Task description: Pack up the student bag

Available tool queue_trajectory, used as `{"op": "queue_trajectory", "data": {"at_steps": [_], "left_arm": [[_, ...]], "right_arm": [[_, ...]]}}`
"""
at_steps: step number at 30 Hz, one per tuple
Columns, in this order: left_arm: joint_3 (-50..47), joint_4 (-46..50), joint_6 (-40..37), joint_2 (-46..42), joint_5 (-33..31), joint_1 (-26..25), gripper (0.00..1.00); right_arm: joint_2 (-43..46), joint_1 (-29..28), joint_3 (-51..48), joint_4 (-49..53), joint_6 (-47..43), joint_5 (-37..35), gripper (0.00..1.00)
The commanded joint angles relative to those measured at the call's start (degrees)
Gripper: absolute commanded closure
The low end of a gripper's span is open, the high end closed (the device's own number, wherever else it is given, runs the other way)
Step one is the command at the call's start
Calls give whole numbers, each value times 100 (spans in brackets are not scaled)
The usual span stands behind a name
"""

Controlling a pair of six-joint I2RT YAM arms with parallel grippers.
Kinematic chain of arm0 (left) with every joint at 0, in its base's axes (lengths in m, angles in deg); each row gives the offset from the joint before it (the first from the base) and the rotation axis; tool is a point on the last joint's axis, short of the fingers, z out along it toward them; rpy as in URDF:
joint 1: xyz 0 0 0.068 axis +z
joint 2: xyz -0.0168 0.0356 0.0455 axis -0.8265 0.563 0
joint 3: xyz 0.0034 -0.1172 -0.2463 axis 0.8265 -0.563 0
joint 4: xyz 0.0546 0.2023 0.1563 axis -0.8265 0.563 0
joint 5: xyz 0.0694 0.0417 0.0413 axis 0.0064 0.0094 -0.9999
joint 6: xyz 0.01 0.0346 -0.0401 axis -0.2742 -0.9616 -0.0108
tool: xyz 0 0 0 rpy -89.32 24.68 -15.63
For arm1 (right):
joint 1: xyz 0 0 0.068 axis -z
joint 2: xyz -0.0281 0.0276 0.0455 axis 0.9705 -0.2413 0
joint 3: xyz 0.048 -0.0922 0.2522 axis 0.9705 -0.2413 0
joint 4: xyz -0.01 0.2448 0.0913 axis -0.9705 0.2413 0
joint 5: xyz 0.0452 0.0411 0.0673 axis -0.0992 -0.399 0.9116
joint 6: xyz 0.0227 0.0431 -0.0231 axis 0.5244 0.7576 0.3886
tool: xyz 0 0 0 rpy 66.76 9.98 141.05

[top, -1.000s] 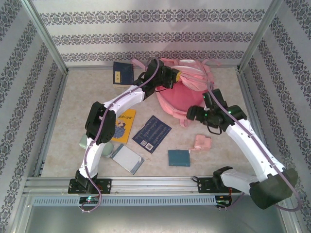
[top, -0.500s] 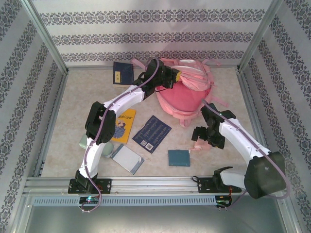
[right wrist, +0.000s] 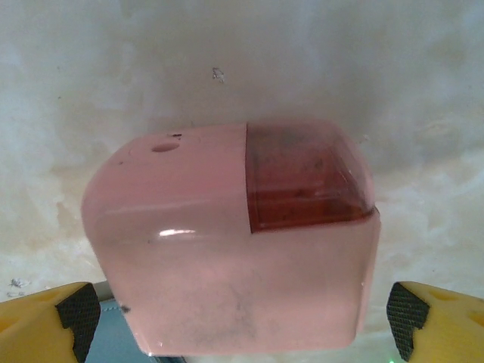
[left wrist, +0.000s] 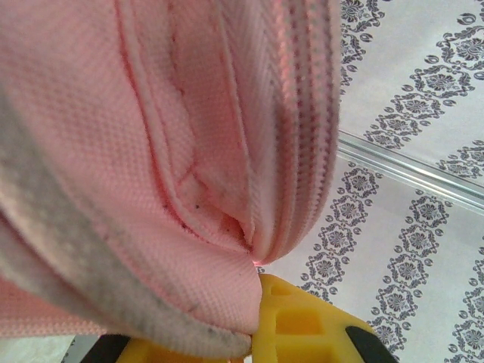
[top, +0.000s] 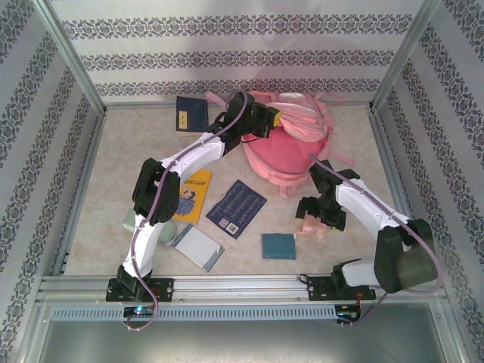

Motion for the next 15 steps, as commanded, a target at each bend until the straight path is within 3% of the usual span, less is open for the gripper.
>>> {"op": "queue_trajectory", "data": {"at_steps": [1, 5, 12, 15], "left_arm": [[-60, -369, 136, -244, 256, 59, 100], [-78, -369, 154, -243, 274, 67, 100], [-110, -388, 119, -288, 257, 102, 100], [-113, -355, 74, -306, 235, 100, 100]], "right_arm": [[-237, 42, 2, -126, -195, 117, 2], [-463, 49, 76, -202, -285, 104, 4], [-343, 6, 108, -141, -334, -19, 28], [-271, 1, 125, -61, -327, -63, 33]]}}
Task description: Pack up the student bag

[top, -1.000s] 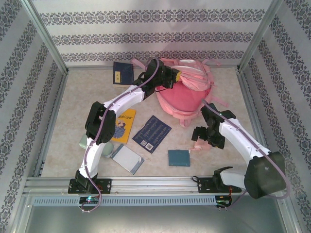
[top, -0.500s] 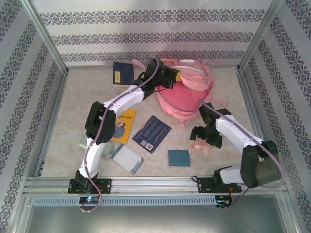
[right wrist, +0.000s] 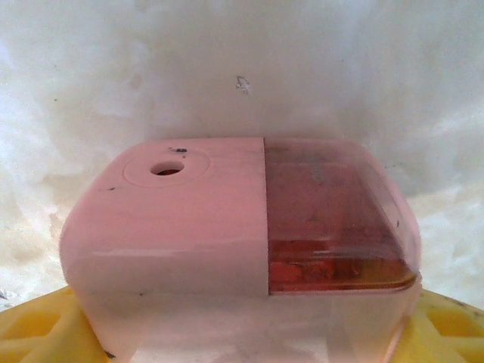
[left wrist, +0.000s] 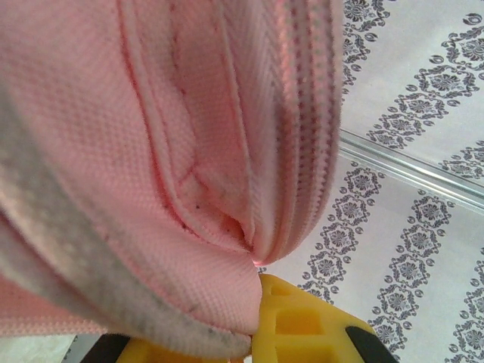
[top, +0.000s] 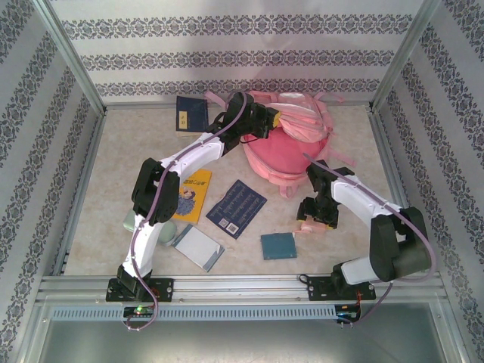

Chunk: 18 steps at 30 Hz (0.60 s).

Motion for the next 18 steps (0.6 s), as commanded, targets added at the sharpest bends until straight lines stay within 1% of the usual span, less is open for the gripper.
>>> {"op": "queue_trajectory", "data": {"at_steps": [1, 5, 8, 10, 12, 15, 18], "left_arm": [[-44, -333, 50, -289, 172, 68, 100], [-39, -285, 58, -321, 155, 76, 100], [49, -295, 121, -343, 131, 84, 100], [245, -238, 145, -329, 118, 120, 100], [504, -169, 164, -290, 96, 121, 100], [1109, 4, 165, -144, 152, 129, 100], [1611, 143, 140, -50, 151, 116, 100]], "right_arm": [[153, 1, 99, 151, -36, -162, 33], [402, 2, 239, 366, 19, -231, 34], [884, -25, 636, 612, 9, -31, 33], [1305, -41, 998, 651, 5, 117, 33], [1547, -20, 1332, 602, 66, 228, 33], [1591, 69, 1701, 303, 339, 528, 33], [1314, 134, 1929, -146, 622, 819, 34]]}}
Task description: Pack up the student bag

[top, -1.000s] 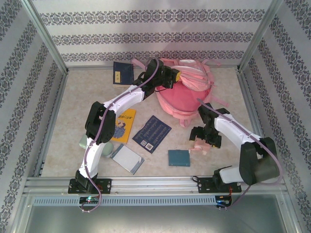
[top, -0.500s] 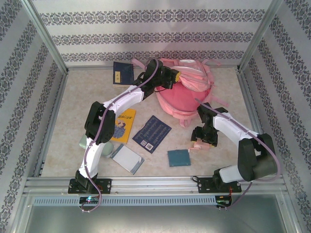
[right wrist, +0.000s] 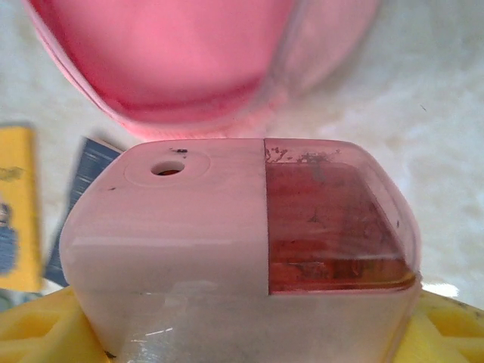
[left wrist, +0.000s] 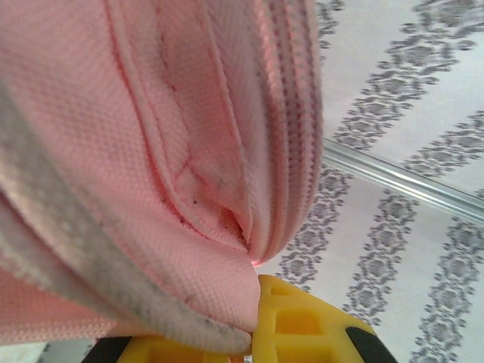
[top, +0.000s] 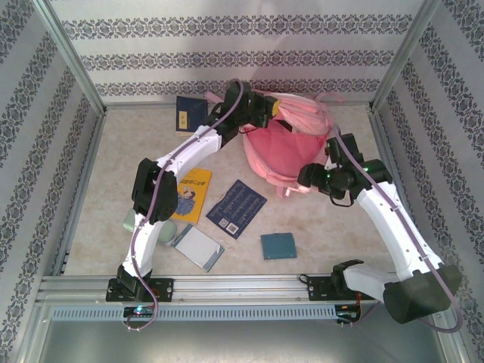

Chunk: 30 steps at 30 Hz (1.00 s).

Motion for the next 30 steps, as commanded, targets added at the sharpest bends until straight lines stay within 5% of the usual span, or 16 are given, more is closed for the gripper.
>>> {"op": "queue_trajectory", "data": {"at_steps": [1, 11, 20, 24, 30], "left_arm": [[836, -237, 87, -112, 186, 3, 100], [1164, -24, 31, -18, 237, -190, 100], [1199, -3, 73, 29, 173, -406, 100], [1556, 35, 118, 187, 49, -477, 100], [2022, 156, 239, 462, 45, -477, 100]], "right_arm": [[-401, 112, 203, -541, 459, 491, 34], [-1814, 105, 752, -2749, 2161, 458, 35], [-3514, -298, 1784, -3805, 3726, -952, 28], [-4822, -351, 3026, -4544, 4006, -675, 2], [-5226, -485, 3707, -4702, 3694, -716, 2]]}}
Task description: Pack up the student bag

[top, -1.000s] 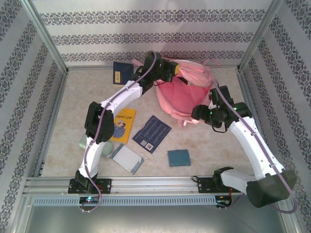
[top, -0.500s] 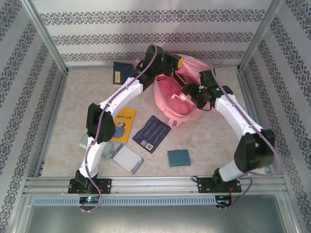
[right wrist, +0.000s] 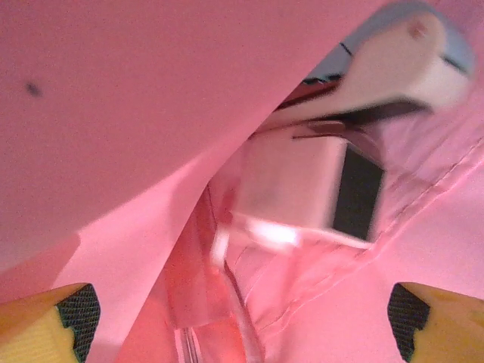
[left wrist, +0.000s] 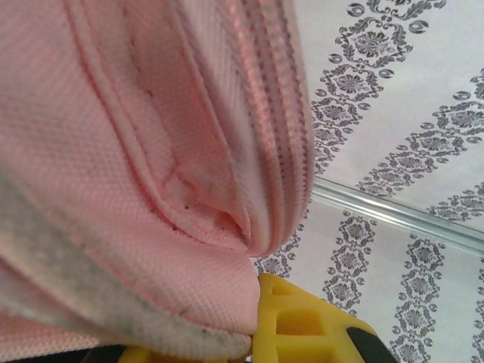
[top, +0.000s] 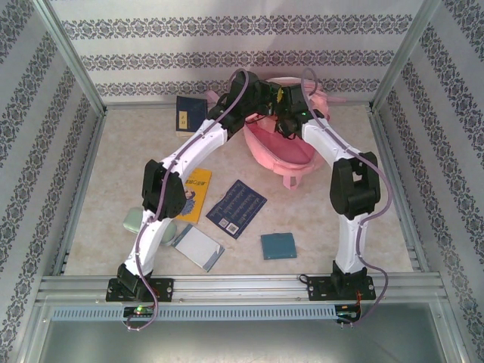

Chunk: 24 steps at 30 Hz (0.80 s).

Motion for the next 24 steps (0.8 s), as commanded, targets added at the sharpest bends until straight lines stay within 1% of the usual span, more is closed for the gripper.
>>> {"op": "queue_trajectory", "data": {"at_steps": [1, 5, 8, 11, 13, 16, 18, 21, 24], "left_arm": [[516, -435, 234, -186, 765, -337, 100], [463, -458, 224, -179, 806, -299, 100], [412, -479, 195, -170, 848, -274, 100], [287, -498, 135, -179, 921, -234, 100], [93, -571, 160, -192, 990, -209, 100], [-200, -716, 111, -272, 1067, -179, 100], [-257, -711, -25, -275, 1192, -170, 100], [-441, -702, -142, -298, 1433, -183, 100], [-790, -687, -339, -435, 1615, -213, 100]], "right_arm": [[4, -182, 334, -672, -312, 263, 2], [225, -107, 62, -828, -622, 619, 2], [606, -89, -262, -937, -1209, 950, 2], [1172, -127, -637, -694, -1921, 1261, 3], [1712, -206, -1041, -370, -2451, 1240, 2], [2645, -302, -1840, -156, -3030, 1229, 3], [3215, -339, -2409, -64, -3097, 1244, 2], [4082, -445, -3104, 342, -3384, 1111, 3], [4847, -604, -3471, 1144, -3711, 713, 5]]}}
